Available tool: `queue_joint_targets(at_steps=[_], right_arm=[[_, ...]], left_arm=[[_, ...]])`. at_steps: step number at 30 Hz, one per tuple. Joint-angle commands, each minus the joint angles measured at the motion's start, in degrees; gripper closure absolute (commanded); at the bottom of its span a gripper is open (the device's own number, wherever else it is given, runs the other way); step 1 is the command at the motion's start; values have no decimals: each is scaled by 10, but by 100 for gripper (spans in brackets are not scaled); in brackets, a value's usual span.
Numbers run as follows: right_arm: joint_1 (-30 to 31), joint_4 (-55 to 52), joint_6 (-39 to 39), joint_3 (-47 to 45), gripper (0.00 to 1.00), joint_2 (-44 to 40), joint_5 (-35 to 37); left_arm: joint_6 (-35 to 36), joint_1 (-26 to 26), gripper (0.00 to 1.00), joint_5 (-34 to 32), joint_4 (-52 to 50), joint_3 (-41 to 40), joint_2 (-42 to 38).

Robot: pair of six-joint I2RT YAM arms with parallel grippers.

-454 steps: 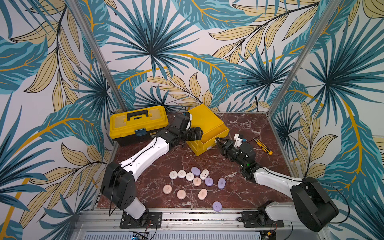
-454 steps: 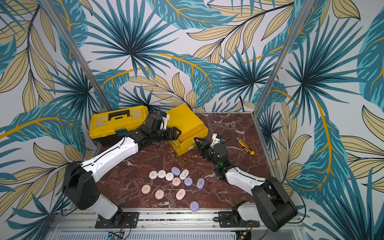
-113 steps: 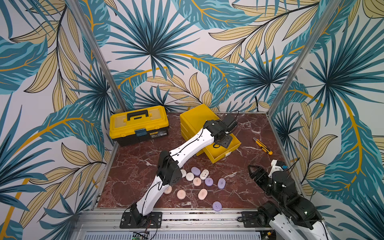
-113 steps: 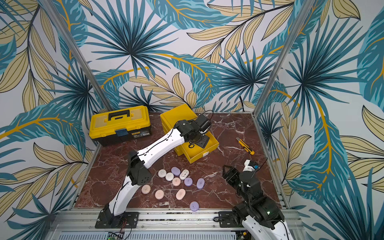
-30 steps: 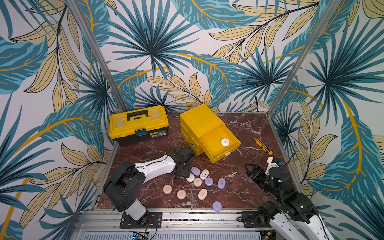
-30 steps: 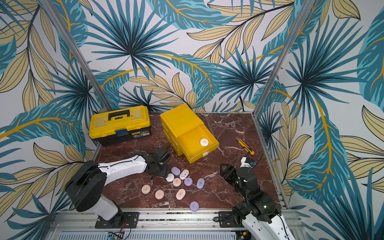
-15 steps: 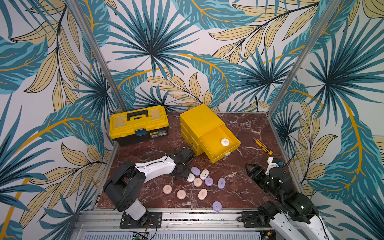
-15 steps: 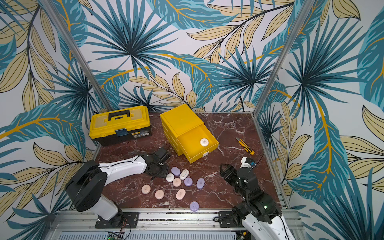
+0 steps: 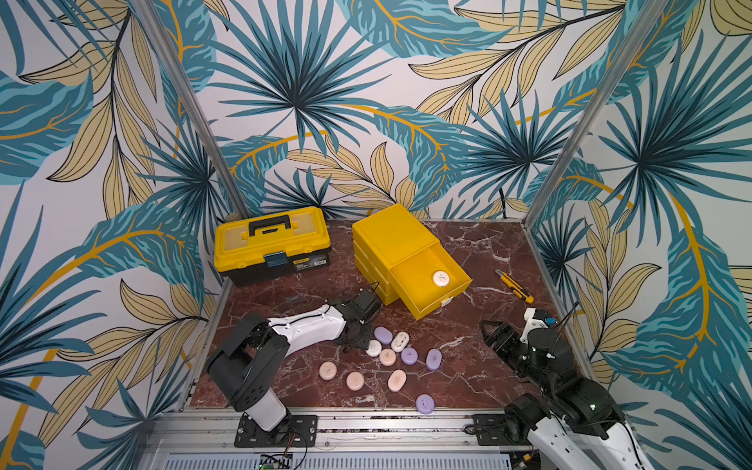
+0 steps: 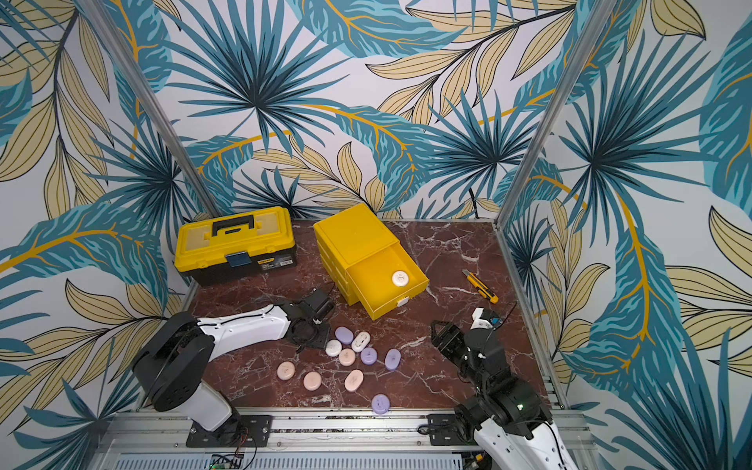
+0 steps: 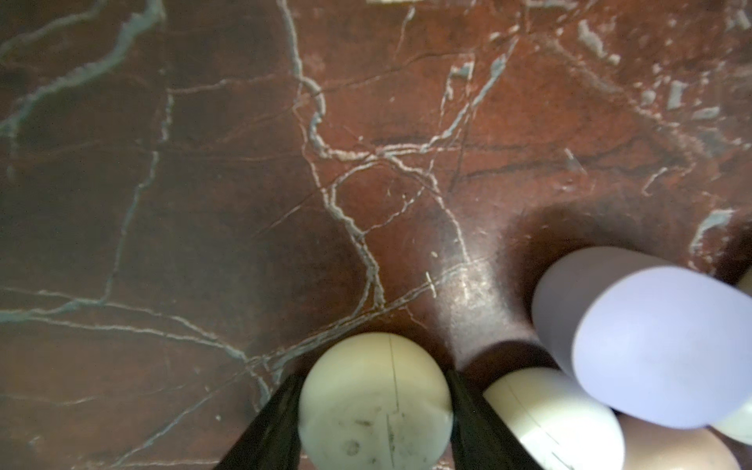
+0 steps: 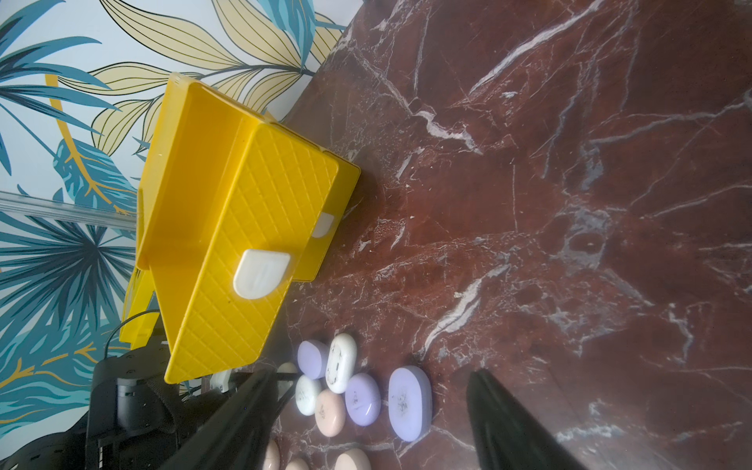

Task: Put the bluetooth earphones in the drawer according to color
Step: Pick up the Bluetooth earphone from the center of the board.

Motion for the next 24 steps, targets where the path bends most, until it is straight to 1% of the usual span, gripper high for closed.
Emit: queue_joint_targets(at_steps=[1, 6, 14, 20, 24], right_arm=[[-2, 1, 2, -6, 22, -7, -3], [-1, 1, 4, -8, 22, -8, -4], [-1, 1, 4, -8, 22, -11, -1], [-2, 1, 4, -4, 22, -9, 4], [-2, 1, 4, -2, 22, -7, 8]], left_arm=[[1, 2, 42, -2, 4, -13, 10], [2, 2, 48, -7, -5, -11, -2], [11, 2, 52, -15, -47, 9, -63], [23, -3, 54, -58, -129, 54, -141], [34, -14, 54, -81, -186, 111, -196]])
